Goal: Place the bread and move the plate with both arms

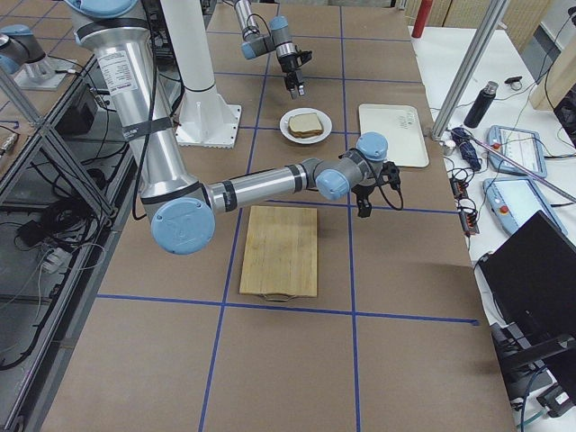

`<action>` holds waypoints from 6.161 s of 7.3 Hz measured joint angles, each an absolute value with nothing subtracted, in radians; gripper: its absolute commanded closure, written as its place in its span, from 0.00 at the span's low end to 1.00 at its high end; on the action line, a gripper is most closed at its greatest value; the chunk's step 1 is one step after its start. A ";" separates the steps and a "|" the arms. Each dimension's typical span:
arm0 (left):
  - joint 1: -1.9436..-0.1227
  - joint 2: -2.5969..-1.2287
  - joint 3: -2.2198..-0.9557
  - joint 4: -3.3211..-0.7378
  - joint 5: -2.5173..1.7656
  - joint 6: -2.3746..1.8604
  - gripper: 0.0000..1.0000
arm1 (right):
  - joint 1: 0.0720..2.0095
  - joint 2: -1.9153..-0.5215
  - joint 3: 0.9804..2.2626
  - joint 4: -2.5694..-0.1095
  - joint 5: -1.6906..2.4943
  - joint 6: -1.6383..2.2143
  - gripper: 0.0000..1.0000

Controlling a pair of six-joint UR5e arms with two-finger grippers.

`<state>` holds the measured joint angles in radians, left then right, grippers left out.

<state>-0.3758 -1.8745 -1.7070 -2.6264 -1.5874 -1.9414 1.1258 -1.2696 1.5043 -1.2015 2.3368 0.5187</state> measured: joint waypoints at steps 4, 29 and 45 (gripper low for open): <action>-0.339 -1.907 -1.602 -2.738 -1.525 -1.941 0.11 | 1.125 -1.283 1.518 -1.195 2.333 0.520 0.00; -0.613 -2.205 -1.211 -3.029 -1.624 -2.051 1.00 | 1.127 -1.303 1.540 -1.192 2.325 0.520 0.00; -0.624 -2.230 -1.157 -2.976 -1.536 -2.214 0.41 | 1.123 -1.322 1.563 -1.193 2.319 0.522 0.00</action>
<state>-0.6242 -2.2304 -1.1574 -2.9757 -1.5358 -2.2137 1.1229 -1.3221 1.5629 -1.1934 2.3194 0.5219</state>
